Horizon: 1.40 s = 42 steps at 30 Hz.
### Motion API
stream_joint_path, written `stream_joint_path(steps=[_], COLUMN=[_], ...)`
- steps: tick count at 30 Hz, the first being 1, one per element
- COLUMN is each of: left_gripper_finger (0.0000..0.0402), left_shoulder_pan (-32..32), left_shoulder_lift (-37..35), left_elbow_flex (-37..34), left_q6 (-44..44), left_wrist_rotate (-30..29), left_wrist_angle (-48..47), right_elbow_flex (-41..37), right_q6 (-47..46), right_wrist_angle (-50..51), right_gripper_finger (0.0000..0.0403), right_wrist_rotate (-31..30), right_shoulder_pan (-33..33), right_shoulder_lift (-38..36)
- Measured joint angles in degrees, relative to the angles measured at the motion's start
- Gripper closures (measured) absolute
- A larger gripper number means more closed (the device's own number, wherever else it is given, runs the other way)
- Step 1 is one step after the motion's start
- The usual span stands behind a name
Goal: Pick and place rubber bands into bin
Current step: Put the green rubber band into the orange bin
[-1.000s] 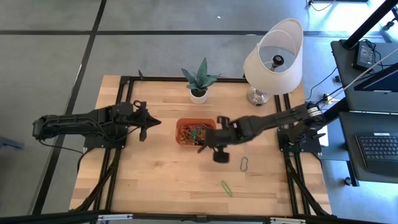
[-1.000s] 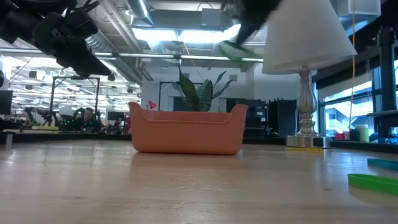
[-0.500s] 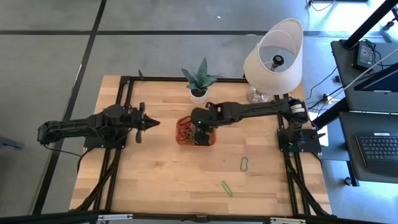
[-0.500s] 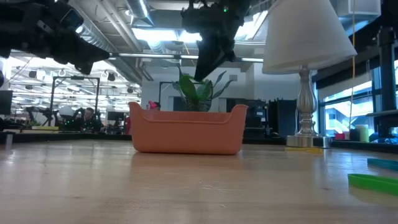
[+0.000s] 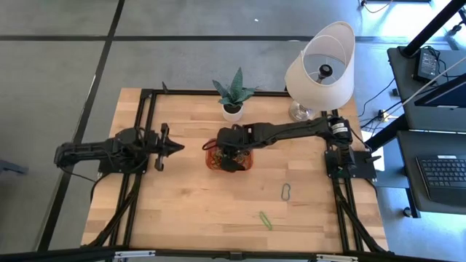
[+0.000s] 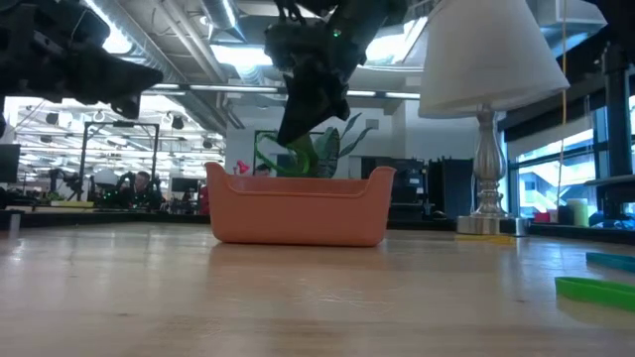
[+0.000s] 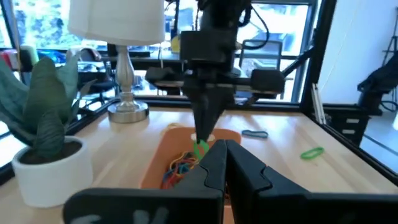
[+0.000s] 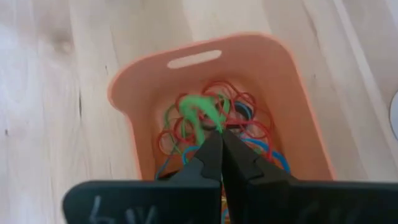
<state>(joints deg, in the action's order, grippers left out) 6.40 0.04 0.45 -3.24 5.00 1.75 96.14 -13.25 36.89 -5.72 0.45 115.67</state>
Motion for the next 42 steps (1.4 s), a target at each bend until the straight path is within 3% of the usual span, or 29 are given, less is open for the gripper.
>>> stream_joint_path(steps=[14,23,36,42], left_gripper_finger=[0.04,0.0398,0.0398,0.0398], left_shoulder_pan=[-7.2,-7.2,-7.2,-7.2], left_shoulder_lift=[0.0,0.0,0.0,0.0], left_elbow_flex=[0.0,0.0,0.0,0.0], left_q6=[5.2,1.9,1.0,1.0], left_wrist_rotate=[-6.2,-6.3,-6.3,-6.3], left_wrist_angle=[-1.0,-1.0,-1.0,-1.0], right_elbow_flex=[0.0,0.0,0.0,0.0], right_q6=[-0.1,-5.0,-4.5,2.9], right_wrist_angle=[-0.5,0.1,1.8,6.9], right_gripper_finger=[0.0393,0.0334,0.023,0.0202], right_wrist_rotate=[-0.5,-0.6,0.0,1.3], right_shoulder_pan=[-0.5,-2.7,-2.9,-2.7], right_shoulder_lift=[0.0,0.0,0.0,-0.1])
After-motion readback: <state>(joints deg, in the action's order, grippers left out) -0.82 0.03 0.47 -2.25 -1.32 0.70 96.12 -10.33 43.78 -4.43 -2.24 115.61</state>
